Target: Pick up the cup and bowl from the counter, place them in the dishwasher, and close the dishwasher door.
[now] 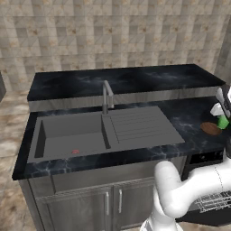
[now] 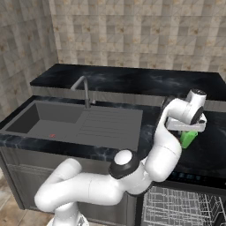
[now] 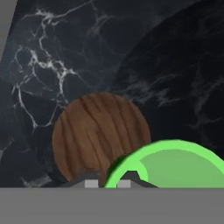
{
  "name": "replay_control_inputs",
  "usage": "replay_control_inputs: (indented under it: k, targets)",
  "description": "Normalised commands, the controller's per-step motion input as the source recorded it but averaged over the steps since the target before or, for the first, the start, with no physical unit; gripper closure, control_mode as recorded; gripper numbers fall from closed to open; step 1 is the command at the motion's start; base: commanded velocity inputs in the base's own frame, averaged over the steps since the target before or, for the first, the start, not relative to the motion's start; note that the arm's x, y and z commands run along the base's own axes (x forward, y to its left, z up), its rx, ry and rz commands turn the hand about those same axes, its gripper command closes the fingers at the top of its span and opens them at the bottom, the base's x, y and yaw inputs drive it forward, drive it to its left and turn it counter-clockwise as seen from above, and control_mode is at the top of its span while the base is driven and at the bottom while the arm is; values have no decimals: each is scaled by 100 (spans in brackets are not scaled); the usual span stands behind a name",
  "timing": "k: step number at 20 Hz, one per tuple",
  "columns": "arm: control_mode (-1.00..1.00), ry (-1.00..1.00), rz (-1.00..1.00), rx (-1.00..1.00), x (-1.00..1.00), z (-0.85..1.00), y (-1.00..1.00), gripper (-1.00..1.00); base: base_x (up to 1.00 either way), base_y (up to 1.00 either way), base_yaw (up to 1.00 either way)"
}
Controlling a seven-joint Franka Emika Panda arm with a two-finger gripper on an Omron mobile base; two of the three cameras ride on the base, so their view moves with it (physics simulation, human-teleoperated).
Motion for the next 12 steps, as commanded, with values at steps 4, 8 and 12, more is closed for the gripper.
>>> replay_control_inputs:
  k: [4, 8, 12]
  targets:
    - [-100, -5, 10, -19, -69, 51, 15, 100, 0, 0, 0]
    - [-100, -3, 11, -13, -60, 46, 4, 100, 0, 0, 0]
    - [-100, -1, 6, -6, -51, 23, 0, 100, 0, 0, 0]
